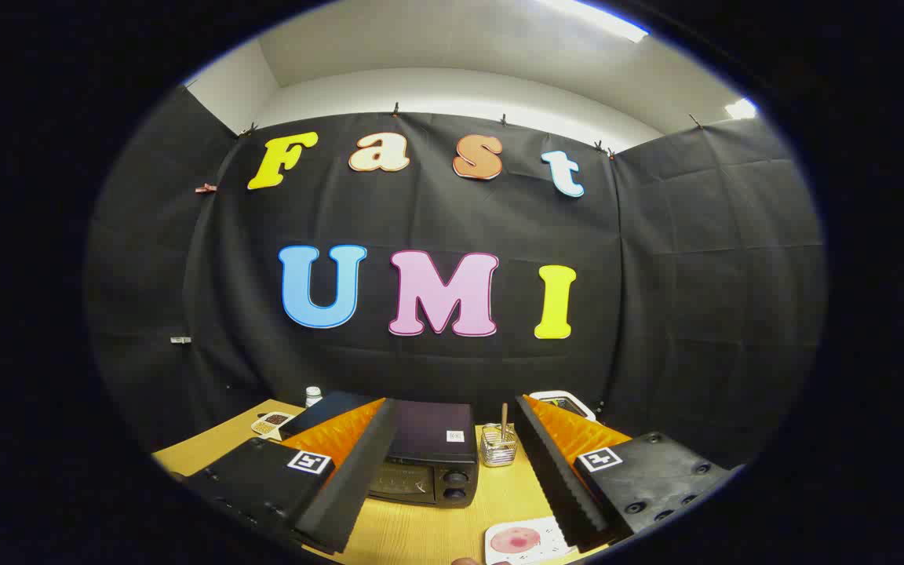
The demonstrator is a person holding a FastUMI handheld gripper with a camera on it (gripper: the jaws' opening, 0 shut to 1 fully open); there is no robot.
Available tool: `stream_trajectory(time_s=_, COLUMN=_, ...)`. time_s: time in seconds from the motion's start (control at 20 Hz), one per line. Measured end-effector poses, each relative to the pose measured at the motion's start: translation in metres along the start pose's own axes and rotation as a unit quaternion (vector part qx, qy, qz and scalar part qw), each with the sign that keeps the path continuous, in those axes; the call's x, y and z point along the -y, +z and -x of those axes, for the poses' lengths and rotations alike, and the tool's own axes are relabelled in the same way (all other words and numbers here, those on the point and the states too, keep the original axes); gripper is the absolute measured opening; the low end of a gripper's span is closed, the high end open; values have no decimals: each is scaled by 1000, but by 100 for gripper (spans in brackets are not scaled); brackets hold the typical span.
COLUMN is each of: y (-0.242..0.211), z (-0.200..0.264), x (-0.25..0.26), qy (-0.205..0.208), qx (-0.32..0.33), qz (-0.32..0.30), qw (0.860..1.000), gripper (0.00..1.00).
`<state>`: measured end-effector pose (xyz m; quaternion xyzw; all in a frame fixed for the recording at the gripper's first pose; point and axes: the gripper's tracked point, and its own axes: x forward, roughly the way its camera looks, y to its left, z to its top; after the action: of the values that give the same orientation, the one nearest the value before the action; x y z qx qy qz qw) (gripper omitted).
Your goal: Open the toaster oven, put the food inside, and close the toaster oven door.
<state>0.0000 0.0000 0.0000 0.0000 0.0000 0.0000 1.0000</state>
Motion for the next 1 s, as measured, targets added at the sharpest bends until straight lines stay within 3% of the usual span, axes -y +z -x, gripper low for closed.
stream_trajectory(time_s=1.0, y=-25, z=-6, x=-9, qy=10, qx=-22, qz=8, qw=1000, gripper=98)
